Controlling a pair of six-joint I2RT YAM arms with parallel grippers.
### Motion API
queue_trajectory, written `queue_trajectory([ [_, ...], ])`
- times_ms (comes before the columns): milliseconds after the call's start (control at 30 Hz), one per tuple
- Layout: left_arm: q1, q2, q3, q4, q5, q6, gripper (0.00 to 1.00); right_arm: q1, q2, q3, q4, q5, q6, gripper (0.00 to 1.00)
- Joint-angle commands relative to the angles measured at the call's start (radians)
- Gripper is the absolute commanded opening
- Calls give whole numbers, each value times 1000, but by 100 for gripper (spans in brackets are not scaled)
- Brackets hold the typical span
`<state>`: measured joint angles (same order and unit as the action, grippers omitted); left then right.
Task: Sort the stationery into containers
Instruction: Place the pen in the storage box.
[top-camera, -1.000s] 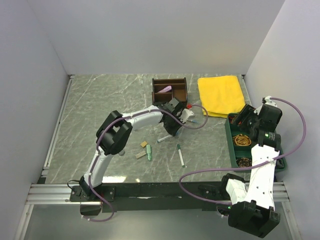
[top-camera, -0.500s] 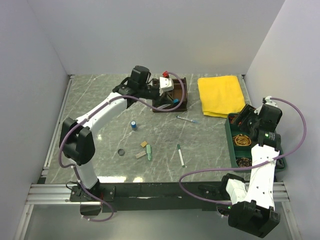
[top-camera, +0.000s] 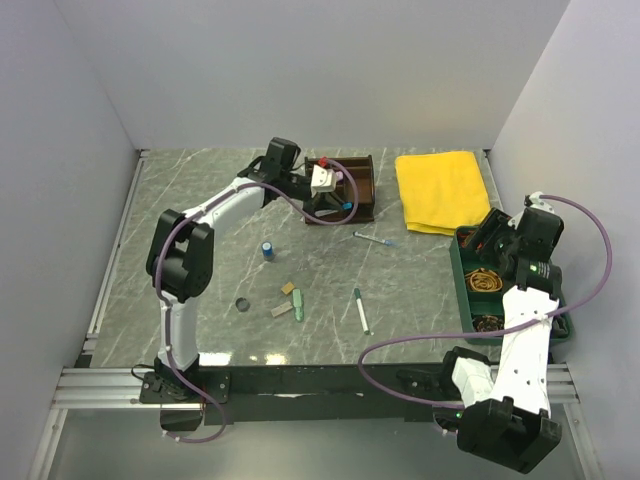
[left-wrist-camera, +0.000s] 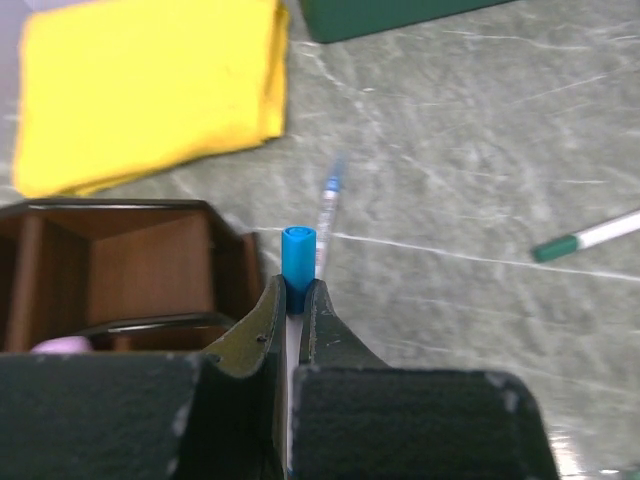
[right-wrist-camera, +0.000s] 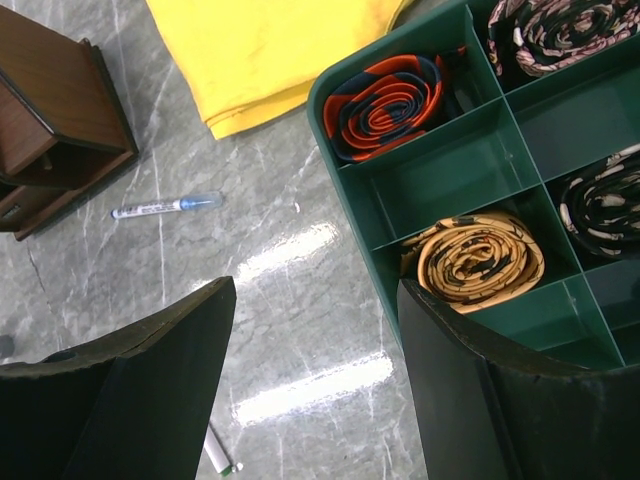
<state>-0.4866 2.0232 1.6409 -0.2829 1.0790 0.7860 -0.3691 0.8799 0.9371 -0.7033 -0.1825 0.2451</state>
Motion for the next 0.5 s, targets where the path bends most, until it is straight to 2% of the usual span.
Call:
queue_trajectory([
  [0, 16, 25, 79, 100, 87, 52, 1, 2, 14, 43, 10, 14, -12, 74],
  [467, 71, 219, 217, 212, 116, 39, 1, 2, 119, 123, -2, 44, -53, 74],
])
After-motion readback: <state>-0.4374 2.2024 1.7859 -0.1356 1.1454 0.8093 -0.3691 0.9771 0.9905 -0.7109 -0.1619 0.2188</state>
